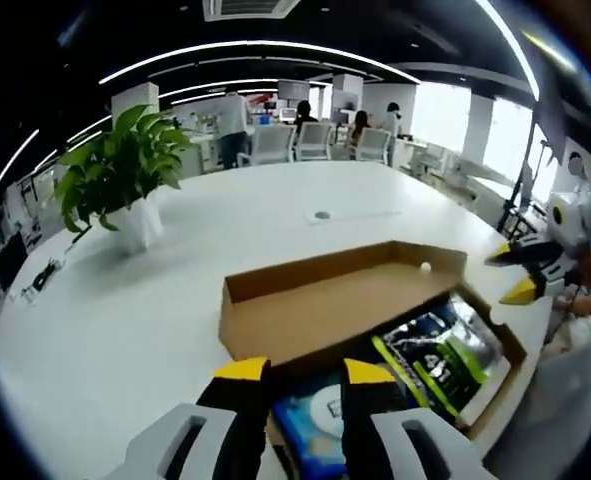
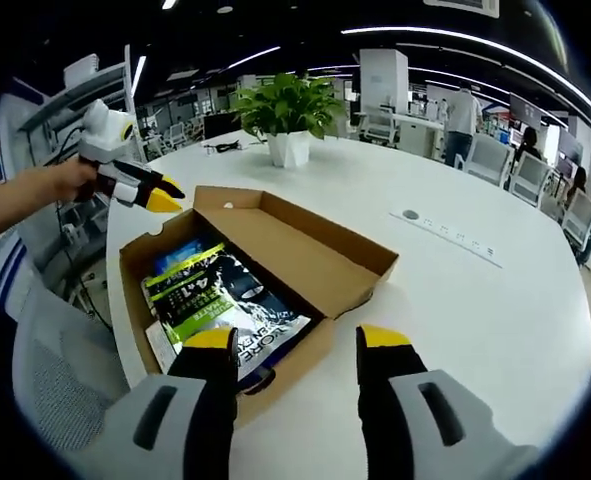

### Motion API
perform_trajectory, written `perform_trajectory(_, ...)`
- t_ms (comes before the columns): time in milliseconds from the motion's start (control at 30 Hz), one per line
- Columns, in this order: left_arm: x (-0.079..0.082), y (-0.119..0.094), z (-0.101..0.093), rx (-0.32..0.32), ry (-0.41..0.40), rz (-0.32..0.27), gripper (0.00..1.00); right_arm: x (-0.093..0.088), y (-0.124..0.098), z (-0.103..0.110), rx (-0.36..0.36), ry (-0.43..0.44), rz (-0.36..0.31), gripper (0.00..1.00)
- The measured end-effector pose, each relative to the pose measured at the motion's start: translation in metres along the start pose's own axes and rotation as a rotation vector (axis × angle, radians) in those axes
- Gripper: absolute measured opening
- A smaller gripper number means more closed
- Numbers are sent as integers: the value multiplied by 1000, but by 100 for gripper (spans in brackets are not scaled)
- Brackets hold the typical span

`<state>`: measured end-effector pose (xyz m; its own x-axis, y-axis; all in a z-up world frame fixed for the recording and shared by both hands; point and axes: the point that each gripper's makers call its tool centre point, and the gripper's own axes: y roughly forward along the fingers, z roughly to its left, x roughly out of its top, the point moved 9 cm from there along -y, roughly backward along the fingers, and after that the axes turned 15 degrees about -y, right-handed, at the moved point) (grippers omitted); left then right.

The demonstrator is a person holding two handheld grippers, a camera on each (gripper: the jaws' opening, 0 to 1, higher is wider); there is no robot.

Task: Operate the shoe box by opening the lid, removing the specified soft item, and placing it in the target area until the item is outside and the box remains undamaged.

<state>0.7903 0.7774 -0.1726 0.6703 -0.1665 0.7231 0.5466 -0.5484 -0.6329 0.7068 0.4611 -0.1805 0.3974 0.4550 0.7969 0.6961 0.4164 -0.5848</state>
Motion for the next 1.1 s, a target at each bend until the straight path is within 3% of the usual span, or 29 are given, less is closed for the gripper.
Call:
perform_trajectory(333, -23, 4, -28, -70, -37, 50, 28, 1, -7, 11, 1, -4, -4, 46)
perform_trajectory(633, -44, 12, -41, -143, -101, 107, 30, 1, -9, 23, -7, 14, -10, 46)
perform_trajectory(1033, -61, 22, -47, -191, -177, 187, 26, 2, -9, 31, 2, 19, -9, 45)
perform_trajectory(1100, -62, 24, -48, -215, -227, 186, 25, 1, -10, 31, 4, 8, -3, 45)
